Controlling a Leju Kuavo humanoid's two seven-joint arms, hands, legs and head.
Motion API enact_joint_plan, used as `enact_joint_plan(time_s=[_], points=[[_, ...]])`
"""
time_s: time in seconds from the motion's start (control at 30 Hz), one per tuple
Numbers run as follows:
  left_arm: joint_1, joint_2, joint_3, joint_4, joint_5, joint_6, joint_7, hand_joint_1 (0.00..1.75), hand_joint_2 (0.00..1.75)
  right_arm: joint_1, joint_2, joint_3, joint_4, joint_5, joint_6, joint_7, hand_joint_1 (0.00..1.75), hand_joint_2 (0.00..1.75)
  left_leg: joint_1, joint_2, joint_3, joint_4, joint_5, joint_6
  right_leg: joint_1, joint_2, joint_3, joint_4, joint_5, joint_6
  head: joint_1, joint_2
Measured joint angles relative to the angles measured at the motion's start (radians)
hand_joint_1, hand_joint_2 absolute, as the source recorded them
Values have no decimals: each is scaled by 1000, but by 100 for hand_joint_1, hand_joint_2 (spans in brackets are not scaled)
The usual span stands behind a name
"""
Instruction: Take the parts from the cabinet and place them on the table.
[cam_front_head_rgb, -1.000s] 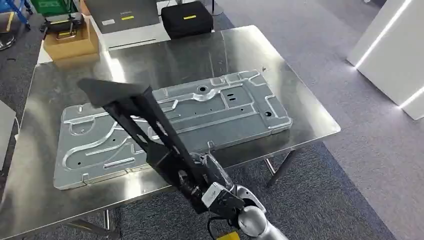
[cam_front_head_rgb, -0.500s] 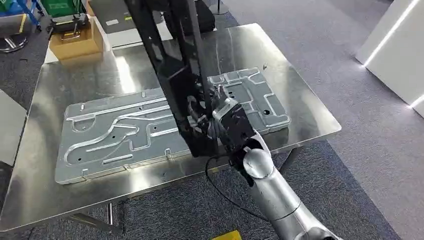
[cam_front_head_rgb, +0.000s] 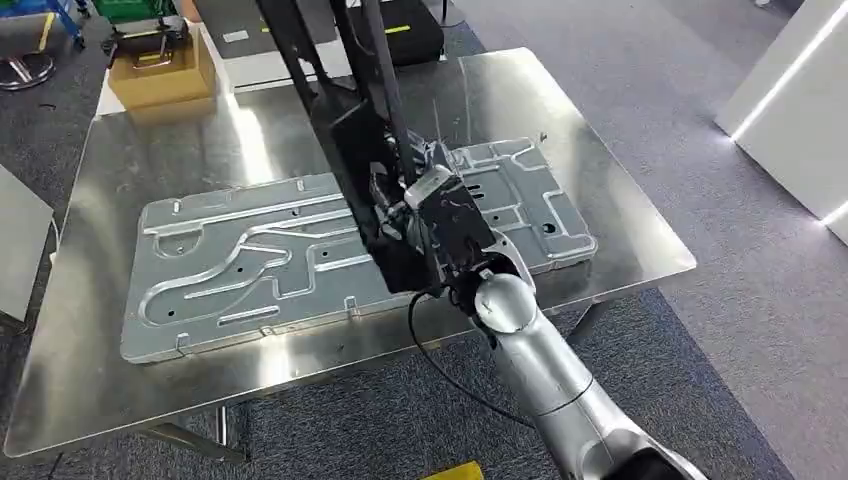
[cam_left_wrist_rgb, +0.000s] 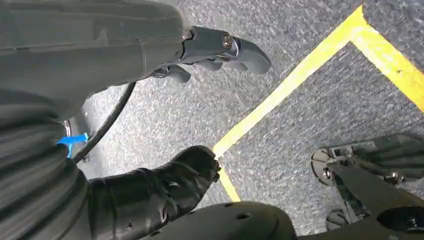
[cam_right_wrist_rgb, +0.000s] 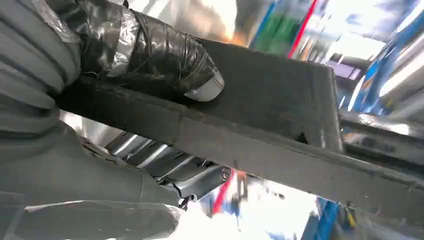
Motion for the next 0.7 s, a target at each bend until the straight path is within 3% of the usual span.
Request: enact_joint_plan(time_s=[0.1,0.13,0.17,0.2,0.27,0.3,0.33,0.43,0.47,0.5,0.57,0.63,0.67,0.7], points=[[-7,-2,-9,0,-18,-7,11,0,175,-41,1,39,62,343,-205,57,168,175,-1,0,-1,0,-1,6,-1,1,-114,235,-102,5,0,0],[-7,-2,-15,0,-25,-11,15,0,175,-49,3,57,86,444,-252,76,168,175,-1,-1,0,0,-1,6,-1,1,-138,275,-103,5,0,0],[-9,-2,-19,0,-30,-17,19,0,175,-56,8,81,117,543,-288,98,168,175,-1,-1,1,0,-1,5,-1,1,-136,262,-81,4,0,0],[-12,-3,-23,0,-35,-19,23,0,175,-64,13,107,146,619,-309,116,168,175,-1,-1,2,1,-2,4,-1,1,-113,204,-38,0,-1,0],[-21,-9,-31,0,-43,-23,28,0,175,-75,36,163,217,762,-349,153,168,175,-1,-3,6,1,-4,2,0,3,-29,24,56,-10,-1,0],[-26,-12,-37,0,-48,-26,29,0,175,-84,49,189,269,838,-376,175,168,175,-4,-4,4,2,-5,-2,3,6,0,-33,53,-15,-1,0],[-33,-13,-43,0,-54,-30,31,0,175,-93,66,208,319,902,-403,197,168,175,-7,-5,0,4,-3,-9,8,5,1,-50,52,-15,-1,0],[-40,-19,-55,0,-65,-37,37,0,175,-108,100,256,473,1064,-473,267,168,175,-6,-5,2,-6,3,-27,10,5,3,-52,55,-26,-1,0],[-41,-19,-60,0,-70,-37,39,0,175,-115,110,266,523,1099,-487,288,168,175,-5,-6,-2,-4,-3,-32,-1,2,11,-67,64,-36,-1,0],[-41,-19,-64,0,-72,-38,40,0,175,-122,117,275,569,1124,-497,304,168,175,-4,-3,-8,17,-20,-36,0,2,15,-72,67,-41,-2,0],[-43,-21,-69,0,-74,-39,45,0,175,-137,128,290,646,1168,-522,334,168,175,-1,-2,-73,159,-97,-44,0,-1,13,-72,68,-46,-2,0],[-44,-22,-72,0,-76,-41,47,0,175,-142,133,307,709,1217,-532,361,168,175,-1,-2,-132,286,-136,-50,2,-3,13,-70,66,-48,-2,0],[-43,-22,-73,0,-76,-43,47,0,175,-142,134,313,743,1247,-533,374,168,175,1,-2,-136,290,-123,-52,2,-3,13,-69,66,-48,-1,0],[-43,-22,-73,0,-77,-46,47,0,175,-142,135,318,771,1275,-532,384,168,175,3,-2,-115,243,-87,-53,2,-2,13,-65,63,-47,-2,0]])
